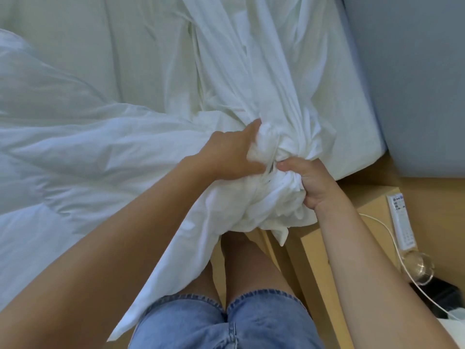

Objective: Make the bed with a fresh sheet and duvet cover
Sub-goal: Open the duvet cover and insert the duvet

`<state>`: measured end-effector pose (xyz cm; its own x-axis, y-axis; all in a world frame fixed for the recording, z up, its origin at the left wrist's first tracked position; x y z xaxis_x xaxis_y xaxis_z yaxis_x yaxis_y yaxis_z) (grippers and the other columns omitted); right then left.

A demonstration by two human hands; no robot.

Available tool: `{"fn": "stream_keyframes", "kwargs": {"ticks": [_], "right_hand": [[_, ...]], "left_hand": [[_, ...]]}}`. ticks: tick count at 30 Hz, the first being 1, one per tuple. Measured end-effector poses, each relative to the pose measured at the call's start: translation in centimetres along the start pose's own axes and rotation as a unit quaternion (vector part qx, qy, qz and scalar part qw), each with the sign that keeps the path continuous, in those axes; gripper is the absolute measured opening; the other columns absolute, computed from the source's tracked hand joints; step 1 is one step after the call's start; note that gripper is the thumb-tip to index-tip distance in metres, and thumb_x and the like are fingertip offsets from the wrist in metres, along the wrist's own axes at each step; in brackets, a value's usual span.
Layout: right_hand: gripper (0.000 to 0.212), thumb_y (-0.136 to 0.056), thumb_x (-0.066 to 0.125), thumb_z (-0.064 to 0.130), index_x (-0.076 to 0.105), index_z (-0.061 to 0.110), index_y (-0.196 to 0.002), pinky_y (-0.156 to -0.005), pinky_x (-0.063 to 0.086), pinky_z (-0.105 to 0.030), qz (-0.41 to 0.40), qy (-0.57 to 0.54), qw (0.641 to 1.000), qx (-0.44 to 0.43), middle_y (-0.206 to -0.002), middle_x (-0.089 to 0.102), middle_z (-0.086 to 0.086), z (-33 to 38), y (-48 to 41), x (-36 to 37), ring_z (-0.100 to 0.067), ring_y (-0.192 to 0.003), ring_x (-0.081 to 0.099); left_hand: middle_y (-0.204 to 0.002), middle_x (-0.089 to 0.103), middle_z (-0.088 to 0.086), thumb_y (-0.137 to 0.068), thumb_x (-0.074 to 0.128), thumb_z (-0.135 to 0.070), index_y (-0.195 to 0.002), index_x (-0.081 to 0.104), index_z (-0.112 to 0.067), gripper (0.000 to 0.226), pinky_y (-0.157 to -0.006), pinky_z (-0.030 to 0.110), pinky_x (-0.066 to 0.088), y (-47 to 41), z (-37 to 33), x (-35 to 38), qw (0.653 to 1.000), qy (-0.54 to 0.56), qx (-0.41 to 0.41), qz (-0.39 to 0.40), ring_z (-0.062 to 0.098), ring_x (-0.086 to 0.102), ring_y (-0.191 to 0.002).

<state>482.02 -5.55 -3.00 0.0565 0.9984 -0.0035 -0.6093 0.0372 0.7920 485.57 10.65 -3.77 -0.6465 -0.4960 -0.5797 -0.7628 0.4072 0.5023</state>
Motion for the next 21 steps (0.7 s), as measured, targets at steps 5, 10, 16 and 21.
{"fn": "stream_keyframes", "kwargs": {"ticks": [5,10,16,21], "right_hand": [[0.027,-0.069,0.068,0.003,0.067,-0.001,-0.096,-0.07,0.057,-0.032,-0.001,0.007,1.0,-0.01,-0.091,0.07,-0.015,0.4,-0.3,-0.5,-0.026,-0.085,0.069],[0.027,-0.079,0.061,-0.008,0.066,0.002,-0.103,-0.086,0.055,-0.041,0.035,0.089,0.995,-0.021,-0.1,0.071,-0.016,0.6,0.1,0.9,-0.029,-0.095,0.069],[0.029,-0.078,0.062,-0.008,0.066,0.001,-0.105,-0.085,0.055,-0.04,0.033,0.116,0.992,-0.03,-0.099,0.071,-0.015,0.4,-0.1,1.8,-0.026,-0.093,0.069],[0.024,-0.078,0.067,0.001,0.067,0.004,-0.102,-0.088,0.055,-0.042,0.068,0.18,0.981,-0.015,-0.097,0.072,-0.012,-0.5,-0.5,3.0,-0.023,-0.091,0.07]], "left_hand": [[-0.079,0.042,-0.003,-0.094,0.043,-0.024,-0.105,0.056,-0.016,0.019,-0.075,0.031,0.027,0.3,0.4,2.9,0.97,-0.232,0.034,-0.063,0.019,0.041,-0.079],[-0.084,0.053,0.001,-0.072,0.056,-0.023,-0.075,0.068,-0.021,0.012,-0.074,0.033,0.039,0.5,-0.3,4.2,0.929,-0.322,0.012,-0.183,0.021,0.05,-0.08],[-0.066,0.046,0.003,-0.068,0.052,-0.015,-0.058,0.058,-0.016,0.011,-0.06,0.031,0.024,2.2,-0.3,5.6,0.918,-0.198,-0.017,-0.344,0.023,0.041,-0.067],[-0.089,0.059,0.023,-0.091,0.039,-0.012,-0.088,0.064,0.005,0.031,-0.071,0.039,0.043,3.0,1.0,6.9,0.96,0.181,-0.123,-0.176,0.038,0.055,-0.087]]}}
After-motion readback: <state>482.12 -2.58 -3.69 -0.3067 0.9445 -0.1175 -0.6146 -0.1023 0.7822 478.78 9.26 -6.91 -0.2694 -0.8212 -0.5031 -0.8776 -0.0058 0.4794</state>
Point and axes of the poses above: each hand's wrist, its own y-axis away from the middle knuckle, its own x-axis out of the palm, z = x × y, the point moved 4 cm from there along -y, towards the middle knuckle
